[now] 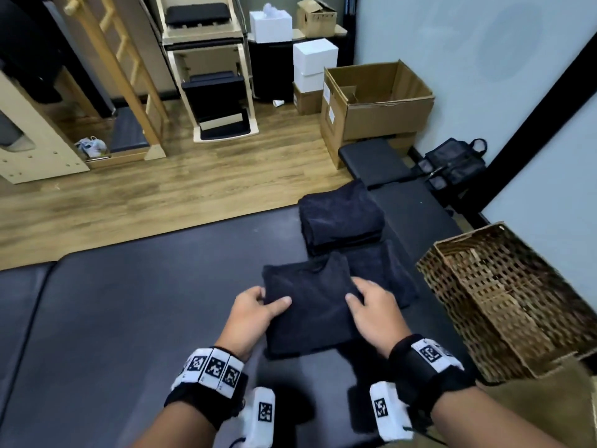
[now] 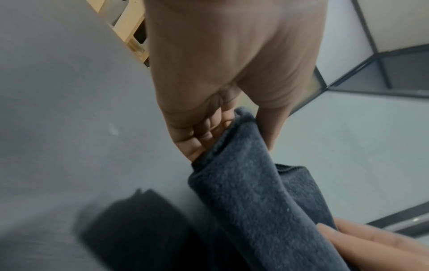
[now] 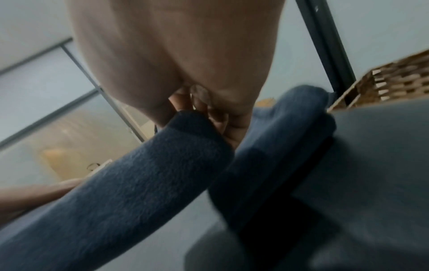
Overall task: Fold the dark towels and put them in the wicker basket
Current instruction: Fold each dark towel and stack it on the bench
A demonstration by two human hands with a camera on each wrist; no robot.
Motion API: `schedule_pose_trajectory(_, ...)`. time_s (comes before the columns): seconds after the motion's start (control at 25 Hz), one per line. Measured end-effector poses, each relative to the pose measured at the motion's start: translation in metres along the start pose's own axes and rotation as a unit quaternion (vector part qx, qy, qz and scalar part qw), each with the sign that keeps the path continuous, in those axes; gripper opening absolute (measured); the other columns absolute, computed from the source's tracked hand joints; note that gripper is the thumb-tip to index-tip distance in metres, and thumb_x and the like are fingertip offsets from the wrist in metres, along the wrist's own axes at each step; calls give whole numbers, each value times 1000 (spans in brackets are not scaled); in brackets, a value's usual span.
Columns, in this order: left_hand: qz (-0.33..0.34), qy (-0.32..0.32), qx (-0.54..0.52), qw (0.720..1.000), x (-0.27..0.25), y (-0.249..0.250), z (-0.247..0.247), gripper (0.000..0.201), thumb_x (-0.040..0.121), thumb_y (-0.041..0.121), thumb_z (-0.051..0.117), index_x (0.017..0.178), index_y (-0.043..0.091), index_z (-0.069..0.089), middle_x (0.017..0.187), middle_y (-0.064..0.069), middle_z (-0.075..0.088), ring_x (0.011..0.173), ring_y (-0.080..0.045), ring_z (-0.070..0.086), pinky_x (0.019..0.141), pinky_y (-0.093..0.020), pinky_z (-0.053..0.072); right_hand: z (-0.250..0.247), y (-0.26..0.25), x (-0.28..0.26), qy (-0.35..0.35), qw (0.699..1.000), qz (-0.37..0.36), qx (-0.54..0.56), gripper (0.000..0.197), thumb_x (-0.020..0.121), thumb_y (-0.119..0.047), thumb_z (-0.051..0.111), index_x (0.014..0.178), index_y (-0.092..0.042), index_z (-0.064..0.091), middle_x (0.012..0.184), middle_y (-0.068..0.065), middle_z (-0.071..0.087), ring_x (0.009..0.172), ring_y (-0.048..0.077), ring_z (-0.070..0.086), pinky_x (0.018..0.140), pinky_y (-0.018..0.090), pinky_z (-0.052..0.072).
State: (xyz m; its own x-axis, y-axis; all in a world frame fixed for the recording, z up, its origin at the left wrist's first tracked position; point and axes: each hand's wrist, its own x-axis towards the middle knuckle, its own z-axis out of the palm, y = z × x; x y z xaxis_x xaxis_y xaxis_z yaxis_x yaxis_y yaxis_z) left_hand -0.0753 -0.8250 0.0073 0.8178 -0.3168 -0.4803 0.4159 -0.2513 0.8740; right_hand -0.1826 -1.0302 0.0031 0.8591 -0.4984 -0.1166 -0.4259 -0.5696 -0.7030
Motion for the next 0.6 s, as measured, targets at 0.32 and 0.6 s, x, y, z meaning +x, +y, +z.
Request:
schedule_pose_trajectory(0.32, 155, 5, 298, 942, 27, 10, 138, 83, 78, 48, 74, 145, 30, 29, 143, -3, 44, 134, -22, 40, 113, -41, 36, -81, 85, 48, 27, 977, -54, -203, 58, 85, -16, 63, 141, -5, 51, 141, 16, 52, 131, 35, 48, 109, 45, 42)
schedule_pose_trajectory(0.6, 54, -121, 600, 789, 51, 19, 141, 102, 79, 76, 51, 156, 34, -2, 162, 20, -14, 151, -24, -11, 120, -53, 7, -79, 89, 102, -265, 933, 79, -231, 104, 79, -39, 55, 159, -21, -8, 169, 3, -10, 156, 22, -3, 121, 49, 25)
